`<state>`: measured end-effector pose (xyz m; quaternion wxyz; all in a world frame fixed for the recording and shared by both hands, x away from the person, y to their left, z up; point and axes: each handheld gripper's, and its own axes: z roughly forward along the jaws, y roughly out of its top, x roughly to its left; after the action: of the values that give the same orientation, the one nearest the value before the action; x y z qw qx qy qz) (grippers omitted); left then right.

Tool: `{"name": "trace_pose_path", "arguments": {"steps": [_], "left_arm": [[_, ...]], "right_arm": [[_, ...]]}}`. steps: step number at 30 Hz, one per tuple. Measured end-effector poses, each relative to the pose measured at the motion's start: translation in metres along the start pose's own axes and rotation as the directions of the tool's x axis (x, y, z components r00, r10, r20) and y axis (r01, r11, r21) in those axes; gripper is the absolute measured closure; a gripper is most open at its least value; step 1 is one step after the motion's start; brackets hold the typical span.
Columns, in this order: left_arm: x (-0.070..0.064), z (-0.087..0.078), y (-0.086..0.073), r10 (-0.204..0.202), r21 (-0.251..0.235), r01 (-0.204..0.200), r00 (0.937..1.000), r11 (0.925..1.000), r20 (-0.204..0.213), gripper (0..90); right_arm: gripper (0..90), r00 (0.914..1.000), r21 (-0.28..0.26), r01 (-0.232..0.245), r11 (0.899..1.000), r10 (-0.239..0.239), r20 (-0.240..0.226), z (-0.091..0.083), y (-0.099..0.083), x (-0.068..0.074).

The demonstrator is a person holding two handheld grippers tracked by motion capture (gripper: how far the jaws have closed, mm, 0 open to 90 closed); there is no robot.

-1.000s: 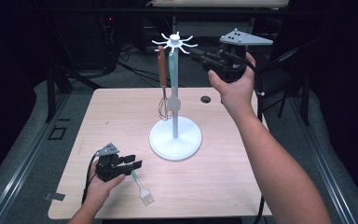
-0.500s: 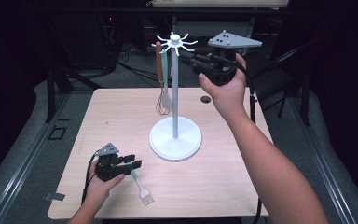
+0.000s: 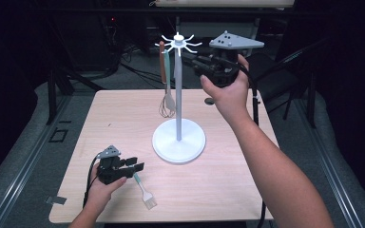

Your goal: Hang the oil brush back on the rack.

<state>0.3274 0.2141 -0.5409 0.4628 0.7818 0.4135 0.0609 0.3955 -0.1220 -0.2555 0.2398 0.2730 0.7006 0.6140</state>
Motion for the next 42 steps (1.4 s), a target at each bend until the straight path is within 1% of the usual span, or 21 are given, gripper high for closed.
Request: {"name": "trace_pose_path", "arguments": {"steps": [4, 5, 9, 12, 13, 15, 16, 18, 20, 21, 23, 25, 27, 31, 34, 35, 36, 38, 39, 41, 42], "left_arm": [[0.000, -0.001, 0.000, 0.001, -0.004, -0.001, 1.0000, 1.0000, 0.003, 54.2], [0.001, -0.002, 0.000, -0.001, 0.001, 0.001, 1.0000, 1.0000, 0.004, 54.2], [0.003, -0.003, 0.000, -0.009, -0.011, 0.009, 0.9999, 0.9999, -0.006, 54.2], [0.005, -0.006, 0.000, -0.013, -0.016, 0.013, 0.9999, 0.9998, -0.011, 54.2], [0.006, -0.007, 0.001, -0.018, -0.016, 0.017, 0.9997, 0.9997, -0.019, 54.1], [0.008, -0.008, 0.000, -0.026, -0.024, 0.026, 0.9995, 0.9994, -0.020, 54.2], [0.009, -0.008, 0.000, -0.028, -0.025, 0.027, 0.9993, 0.9993, -0.026, 54.2], [0.010, -0.009, 0.000, -0.034, -0.028, 0.033, 0.9989, 0.9991, -0.033, 54.2], [0.011, -0.010, 0.000, -0.033, -0.021, 0.032, 0.9989, 0.9993, -0.033, 54.2], [0.012, -0.010, 0.000, -0.038, -0.033, 0.037, 0.9987, 0.9988, -0.034, 54.2], [0.013, -0.011, -0.001, -0.040, -0.030, 0.039, 0.9983, 0.9988, -0.042, 54.2], [0.015, -0.011, -0.001, -0.044, -0.034, 0.042, 0.9980, 0.9985, -0.044, 54.2], [0.016, -0.012, -0.001, -0.048, -0.038, 0.046, 0.9977, 0.9982, -0.048, 54.2], [0.018, -0.013, -0.002, -0.056, -0.043, 0.054, 0.9969, 0.9976, -0.055, 54.1], [0.021, -0.014, -0.002, -0.063, -0.046, 0.060, 0.9961, 0.9971, -0.061, 54.1], [0.022, -0.015, -0.002, -0.065, -0.048, 0.062, 0.9959, 0.9969, -0.063, 54.1], [0.022, -0.015, -0.003, -0.069, -0.051, 0.065, 0.9954, 0.9966, -0.066, 54.0], [0.023, -0.015, -0.003, -0.071, -0.052, 0.068, 0.9950, 0.9964, -0.070, 54.0], [0.024, -0.015, -0.003, -0.072, -0.050, 0.068, 0.9947, 0.9964, -0.074, 53.9], [0.024, -0.016, -0.003, -0.074, -0.051, 0.070, 0.9943, 0.9963, -0.078, 53.9], [0.024, -0.016, -0.003, -0.074, -0.051, 0.070, 0.9942, 0.9963, -0.078, 53.9]], "right_arm": [[89.7, 0.9999, 0.004, 0.016, 1.000, -0.016, 0.005, 0.002, 0.000, 0.003], [89.5, 0.9999, -0.001, 0.012, 1.000, -0.012, 0.007, 0.002, -0.001, 0.003], [88.1, 1.0000, -0.008, -0.001, 1.000, 0.001, -0.001, -0.002, -0.004, 0.003], [85.8, 0.9999, -0.015, 0.010, 1.000, -0.010, 0.003, -0.007, -0.010, 0.007], [84.8, 0.9998, -0.013, 0.015, 1.000, -0.015, 0.009, -0.007, -0.013, 0.009], [82.8, 0.9997, -0.011, 0.020, 1.000, -0.020, 0.011, -0.009, -0.020, 0.012], [82.0, 0.9994, -0.004, 0.030, 1.000, -0.030, 0.017, -0.010, -0.024, 0.014], [79.9, 0.9988, 0.006, 0.045, 0.999, -0.045, 0.019, -0.011, -0.034, 0.019], [78.0, 0.9988, 0.020, 0.048, 0.999, -0.048, 0.003, -0.011, -0.046, 0.023], [77.6, 0.9987, 0.031, 0.050, 0.998, -0.050, 0.000, -0.011, -0.050, 0.025], [76.0, 0.9991, 0.039, 0.041, 0.998, -0.041, -0.006, -0.011, -0.063, 0.028], [74.9, 0.9996, 0.069, 0.027, 0.997, -0.026, -0.014, -0.010, -0.077, 0.030], [73.4, 0.9995, 0.092, 0.024, 0.995, -0.022, -0.023, -0.009, -0.091, 0.031], [70.9, 0.9994, 0.125, 0.003, 0.992, 0.002, -0.035, -0.011, -0.120, 0.034], [69.0, 0.9989, 0.154, -0.009, 0.988, 0.016, -0.045, -0.015, -0.141, 0.036], [68.4, 0.9987, 0.155, -0.014, 0.988, 0.022, -0.047, -0.016, -0.146, 0.037], [67.7, 0.9985, 0.176, -0.018, 0.984, 0.027, -0.048, -0.017, -0.154, 0.037], [66.6, 0.9979, 0.191, -0.032, 0.981, 0.042, -0.049, -0.018, -0.165, 0.038], [66.2, 0.9979, 0.208, -0.030, 0.978, 0.042, -0.050, -0.019, -0.172, 0.039], [66.0, 0.9984, 0.222, -0.023, 0.975, 0.034, -0.046, -0.021, -0.183, 0.040], [65.7, 0.9983, 0.233, -0.028, 0.972, 0.039, -0.044, -0.023, -0.190, 0.040]]}}
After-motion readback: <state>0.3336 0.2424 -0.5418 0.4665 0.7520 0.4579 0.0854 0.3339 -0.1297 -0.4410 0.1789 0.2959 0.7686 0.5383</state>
